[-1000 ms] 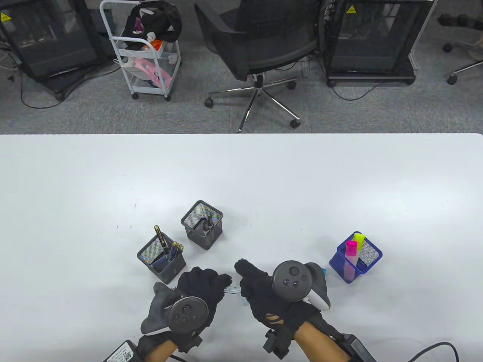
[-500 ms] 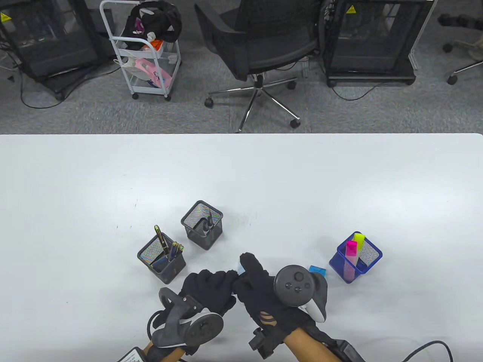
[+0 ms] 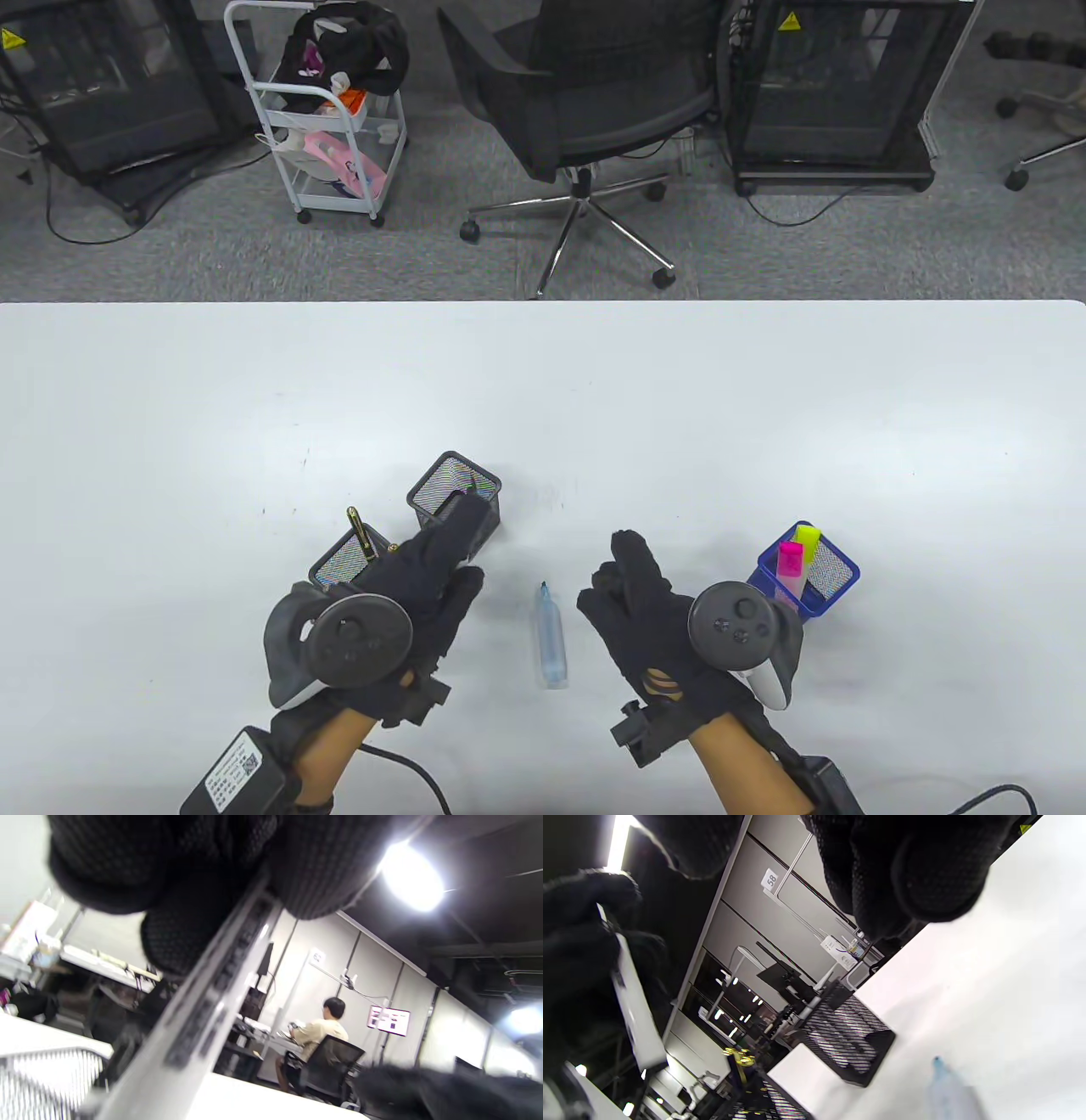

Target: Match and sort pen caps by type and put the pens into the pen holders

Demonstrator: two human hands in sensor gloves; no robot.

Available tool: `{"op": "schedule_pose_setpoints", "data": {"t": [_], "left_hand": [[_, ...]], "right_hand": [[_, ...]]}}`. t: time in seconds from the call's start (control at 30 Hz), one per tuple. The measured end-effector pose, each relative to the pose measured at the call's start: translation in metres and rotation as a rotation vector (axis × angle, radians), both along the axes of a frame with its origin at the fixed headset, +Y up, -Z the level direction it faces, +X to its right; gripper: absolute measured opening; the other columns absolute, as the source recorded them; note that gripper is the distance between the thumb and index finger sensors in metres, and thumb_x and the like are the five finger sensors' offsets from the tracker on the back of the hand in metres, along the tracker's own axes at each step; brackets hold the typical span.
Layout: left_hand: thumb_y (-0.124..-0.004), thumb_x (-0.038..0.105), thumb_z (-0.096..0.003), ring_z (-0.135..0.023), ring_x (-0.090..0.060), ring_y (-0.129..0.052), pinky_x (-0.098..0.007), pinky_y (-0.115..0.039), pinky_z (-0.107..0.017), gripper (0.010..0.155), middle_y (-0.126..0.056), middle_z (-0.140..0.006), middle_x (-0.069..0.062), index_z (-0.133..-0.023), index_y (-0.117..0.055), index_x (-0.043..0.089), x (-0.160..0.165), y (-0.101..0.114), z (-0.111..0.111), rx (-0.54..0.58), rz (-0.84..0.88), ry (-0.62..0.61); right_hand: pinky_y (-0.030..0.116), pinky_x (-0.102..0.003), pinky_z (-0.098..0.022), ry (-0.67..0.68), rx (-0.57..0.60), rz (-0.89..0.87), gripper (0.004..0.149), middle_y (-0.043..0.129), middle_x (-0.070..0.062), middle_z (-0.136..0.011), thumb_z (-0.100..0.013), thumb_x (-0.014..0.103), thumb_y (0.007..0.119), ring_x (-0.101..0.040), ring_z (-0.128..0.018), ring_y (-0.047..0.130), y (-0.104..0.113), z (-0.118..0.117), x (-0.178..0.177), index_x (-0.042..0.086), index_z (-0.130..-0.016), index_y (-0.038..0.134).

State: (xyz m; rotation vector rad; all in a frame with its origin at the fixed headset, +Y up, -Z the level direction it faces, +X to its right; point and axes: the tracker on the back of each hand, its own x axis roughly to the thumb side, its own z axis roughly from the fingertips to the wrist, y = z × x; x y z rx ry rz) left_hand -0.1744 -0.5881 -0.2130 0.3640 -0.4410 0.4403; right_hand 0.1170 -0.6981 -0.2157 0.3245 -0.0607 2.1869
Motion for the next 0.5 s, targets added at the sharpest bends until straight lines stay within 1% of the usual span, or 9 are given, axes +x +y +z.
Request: {"op": "schedule_pose_setpoints", "data": {"t": [0.1, 0.17, 0.2, 0.23, 0.33, 0.4, 0.5], "left_hand": [[-0.084, 0.028, -0.0480, -0.055, -0.034, -0.114, -0.054, -0.093, -0.038, 0.055, -0.098, -0.084, -0.014, -0.100, -0.069, 0.020, 0.000, 0.023, -0.011, 0.086, -0.074, 0.092], [-0.080, 0.028, -0.0489, -0.056, -0.035, -0.114, -0.056, -0.090, -0.039, 0.049, -0.101, -0.082, -0.014, -0.096, -0.075, 0.016, 0.002, 0.032, -0.018, 0.102, -0.146, 0.161], [-0.079, 0.028, -0.0490, -0.057, -0.035, -0.114, -0.056, -0.090, -0.040, 0.048, -0.101, -0.082, -0.014, -0.095, -0.076, 0.015, 0.004, 0.035, -0.023, 0.103, -0.194, 0.214], [-0.078, 0.029, -0.0490, -0.058, -0.035, -0.114, -0.056, -0.090, -0.041, 0.047, -0.102, -0.082, -0.014, -0.094, -0.077, 0.015, 0.006, 0.035, -0.027, 0.096, -0.226, 0.240], [-0.075, 0.030, -0.0496, -0.064, -0.033, -0.112, -0.056, -0.088, -0.045, 0.048, -0.102, -0.083, -0.013, -0.095, -0.076, 0.015, 0.015, 0.033, -0.042, 0.043, -0.343, 0.369], [-0.074, 0.031, -0.0496, -0.070, -0.033, -0.110, -0.058, -0.085, -0.050, 0.049, -0.102, -0.083, -0.011, -0.095, -0.074, 0.014, 0.019, 0.028, -0.051, 0.028, -0.369, 0.395], [-0.072, 0.031, -0.0500, -0.075, -0.035, -0.107, -0.059, -0.081, -0.053, 0.049, -0.101, -0.085, -0.010, -0.095, -0.074, 0.013, 0.023, 0.021, -0.064, -0.028, -0.405, 0.452]], "right_hand": [[0.091, -0.047, -0.047, 0.016, 0.009, 0.029, 0.081, 0.081, -0.030, -0.086, -0.048, 0.051, 0.076, -0.042, -0.068, 0.099, -0.001, -0.001, 0.002, -0.001, -0.101, 0.044], [0.089, -0.049, -0.048, 0.025, 0.024, 0.041, 0.080, 0.081, -0.029, -0.086, -0.048, 0.051, 0.076, -0.042, -0.069, 0.099, 0.000, -0.002, 0.002, -0.001, -0.101, 0.045], [0.089, -0.050, -0.049, 0.034, 0.039, 0.061, 0.080, 0.081, -0.029, -0.087, -0.048, 0.051, 0.076, -0.042, -0.070, 0.098, 0.000, -0.002, 0.002, -0.001, -0.102, 0.046], [0.088, -0.050, -0.050, 0.035, 0.046, 0.079, 0.080, 0.081, -0.029, -0.087, -0.048, 0.051, 0.076, -0.042, -0.070, 0.098, 0.000, -0.002, 0.002, 0.000, -0.102, 0.046], [0.087, -0.051, -0.051, 0.050, 0.057, 0.119, 0.080, 0.081, -0.028, -0.088, -0.048, 0.051, 0.076, -0.042, -0.071, 0.098, -0.002, -0.004, 0.003, 0.000, -0.102, 0.046], [0.086, -0.052, -0.052, 0.059, 0.061, 0.129, 0.080, 0.081, -0.028, -0.088, -0.048, 0.051, 0.076, -0.042, -0.071, 0.098, -0.002, -0.004, 0.004, 0.000, -0.102, 0.046], [0.085, -0.053, -0.052, 0.064, 0.077, 0.140, 0.079, 0.081, -0.028, -0.088, -0.048, 0.051, 0.076, -0.041, -0.071, 0.099, -0.002, -0.005, 0.007, 0.001, -0.102, 0.047]]}}
